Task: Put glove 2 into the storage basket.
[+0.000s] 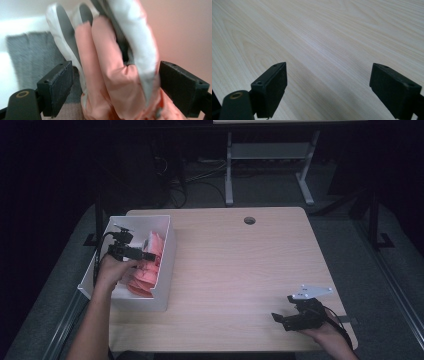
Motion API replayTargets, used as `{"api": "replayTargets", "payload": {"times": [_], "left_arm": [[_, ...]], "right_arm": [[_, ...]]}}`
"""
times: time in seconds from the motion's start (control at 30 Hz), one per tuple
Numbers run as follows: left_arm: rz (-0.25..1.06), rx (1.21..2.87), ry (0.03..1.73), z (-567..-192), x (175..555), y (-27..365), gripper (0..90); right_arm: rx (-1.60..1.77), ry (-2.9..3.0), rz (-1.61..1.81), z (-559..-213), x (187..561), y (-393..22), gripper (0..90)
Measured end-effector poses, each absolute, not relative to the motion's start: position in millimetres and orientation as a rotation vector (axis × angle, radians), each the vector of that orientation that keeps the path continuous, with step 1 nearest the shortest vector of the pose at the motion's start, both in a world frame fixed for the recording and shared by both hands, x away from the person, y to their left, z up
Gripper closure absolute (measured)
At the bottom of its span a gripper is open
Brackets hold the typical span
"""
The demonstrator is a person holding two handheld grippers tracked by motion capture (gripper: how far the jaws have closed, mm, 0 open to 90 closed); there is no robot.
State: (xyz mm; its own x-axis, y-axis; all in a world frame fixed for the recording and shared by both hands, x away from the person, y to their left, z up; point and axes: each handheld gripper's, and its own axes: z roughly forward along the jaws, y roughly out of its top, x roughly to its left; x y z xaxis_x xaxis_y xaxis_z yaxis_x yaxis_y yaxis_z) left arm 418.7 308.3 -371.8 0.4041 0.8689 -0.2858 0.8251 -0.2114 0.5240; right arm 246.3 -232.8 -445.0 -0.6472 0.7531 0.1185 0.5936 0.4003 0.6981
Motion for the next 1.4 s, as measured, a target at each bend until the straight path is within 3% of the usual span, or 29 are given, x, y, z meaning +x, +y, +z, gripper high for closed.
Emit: {"api": "replayTargets", "payload": {"times": [0.4,0.67,1.13,1.4], "left_arm": [[0.176,2.027,1.308,-314,409,307,13.5],[0.214,2.04,1.163,-287,397,282,13.5],[0.198,2.083,0.944,-276,376,201,13.5],[0.165,2.105,0.851,-289,361,158,13.5]], "right_arm": [[1.198,2.445,1.082,-446,246,-232,14.2],[1.189,2.452,1.067,-447,247,-232,14.0],[1.178,2.455,1.061,-448,248,-233,13.9],[1.17,2.452,1.066,-449,248,-233,13.9]]}}
